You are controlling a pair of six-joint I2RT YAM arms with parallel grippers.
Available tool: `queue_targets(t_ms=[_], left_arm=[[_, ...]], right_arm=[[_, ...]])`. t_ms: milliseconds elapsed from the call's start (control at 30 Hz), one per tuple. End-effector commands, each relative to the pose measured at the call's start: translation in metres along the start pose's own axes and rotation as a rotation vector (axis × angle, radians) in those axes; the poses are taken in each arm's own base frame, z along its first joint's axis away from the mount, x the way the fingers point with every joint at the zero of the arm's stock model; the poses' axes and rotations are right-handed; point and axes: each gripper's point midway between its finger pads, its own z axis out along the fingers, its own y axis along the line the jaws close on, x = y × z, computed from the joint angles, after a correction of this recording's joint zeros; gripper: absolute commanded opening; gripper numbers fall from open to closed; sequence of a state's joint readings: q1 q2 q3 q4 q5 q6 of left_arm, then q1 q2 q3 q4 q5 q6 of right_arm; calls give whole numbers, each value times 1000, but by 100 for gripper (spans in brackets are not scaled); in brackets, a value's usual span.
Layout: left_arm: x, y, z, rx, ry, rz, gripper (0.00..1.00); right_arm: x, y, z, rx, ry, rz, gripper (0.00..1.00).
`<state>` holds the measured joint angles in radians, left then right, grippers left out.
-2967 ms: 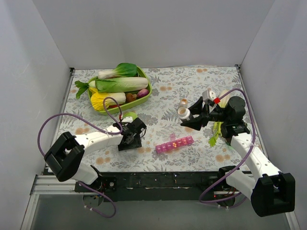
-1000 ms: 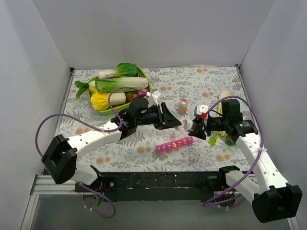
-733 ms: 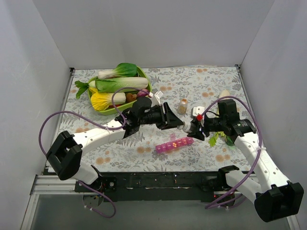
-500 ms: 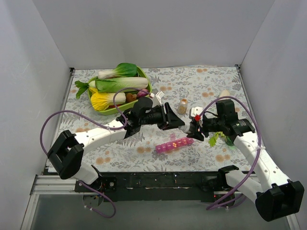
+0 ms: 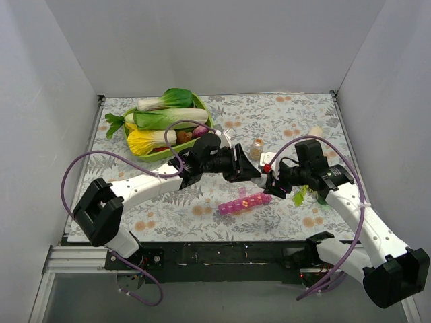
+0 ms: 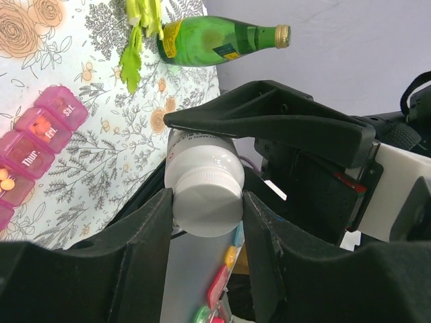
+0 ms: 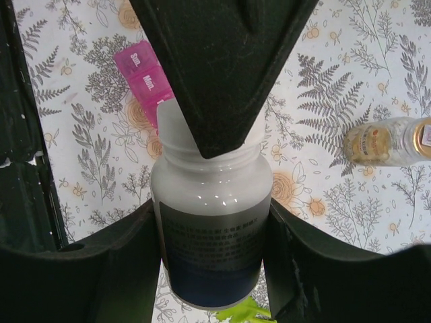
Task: Sort the pills into containers
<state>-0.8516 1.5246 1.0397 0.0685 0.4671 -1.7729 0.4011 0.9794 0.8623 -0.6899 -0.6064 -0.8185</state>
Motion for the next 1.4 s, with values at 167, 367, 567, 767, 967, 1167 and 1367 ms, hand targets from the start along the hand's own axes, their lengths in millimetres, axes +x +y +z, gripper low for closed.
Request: queue_targets(t_ms=[167,367,567,767,967,1167,1367], left_arm=[[8,-10,-2,-35,60,58,16],[8,-12,-6,-31,54,32,15],[15,-21,-3,30,107,25,15],[22,-17,-5,41,155,92,15],[23,-7,-11,20,153,229,15],[36,19,-16,-22,252,412,15],[41,12,-18,26,331,477,17]], right_arm=[[-28,-17,-11,79,-20,-89,1],[-29,-16,-14,90,-27,-110,1],[-43,-2,-15,38,-113,-142,1],[-48,8,-9,-31,-150,-70,1],[-46,14,-2,-98,-158,33,1],[-51,29,-1,-218,-217,107,1],[-54,48,0,-316,-273,117,1]])
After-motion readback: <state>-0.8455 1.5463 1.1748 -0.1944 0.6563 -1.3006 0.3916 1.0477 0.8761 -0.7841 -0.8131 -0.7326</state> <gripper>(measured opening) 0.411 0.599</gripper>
